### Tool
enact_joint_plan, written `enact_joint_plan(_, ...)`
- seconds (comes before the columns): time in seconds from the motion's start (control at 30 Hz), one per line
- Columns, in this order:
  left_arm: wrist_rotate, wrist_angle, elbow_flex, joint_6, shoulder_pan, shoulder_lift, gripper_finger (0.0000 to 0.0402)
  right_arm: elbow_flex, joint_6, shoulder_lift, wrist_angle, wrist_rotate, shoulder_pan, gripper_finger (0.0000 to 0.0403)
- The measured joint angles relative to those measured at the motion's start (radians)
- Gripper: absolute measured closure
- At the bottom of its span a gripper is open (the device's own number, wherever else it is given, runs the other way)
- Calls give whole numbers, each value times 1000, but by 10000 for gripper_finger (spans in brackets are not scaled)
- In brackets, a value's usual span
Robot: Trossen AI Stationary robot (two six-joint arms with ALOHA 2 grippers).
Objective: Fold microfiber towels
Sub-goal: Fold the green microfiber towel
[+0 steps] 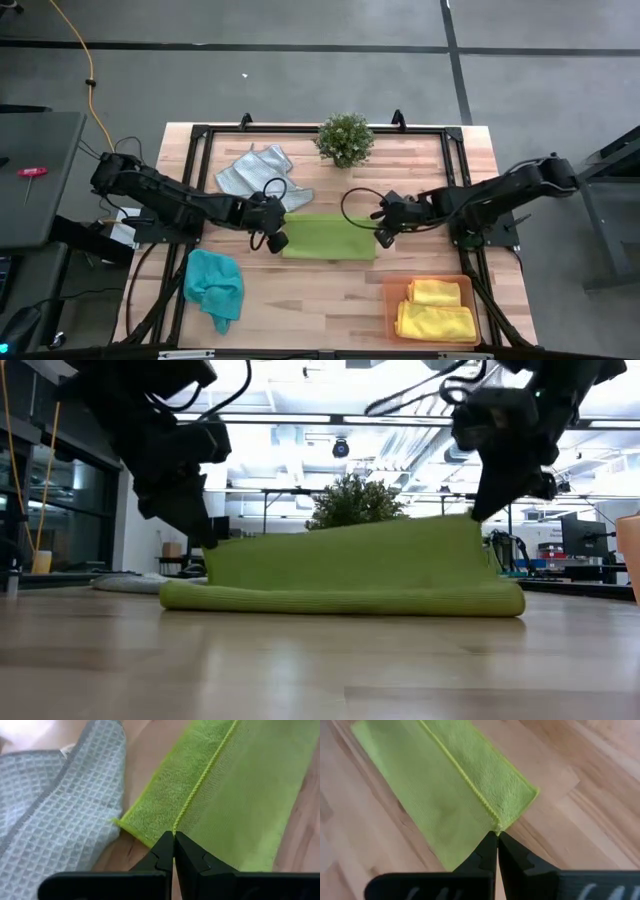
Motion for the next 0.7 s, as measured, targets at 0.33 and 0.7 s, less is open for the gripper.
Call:
enact_joint_plan(0.33,203,-11,0,-185,-107,-91,401,17,-6,82,42,-56,40,403)
enact_joint_plan(0.7,352,17,1,-330,-276,-191,401,104,59,56,86,-282,222,403)
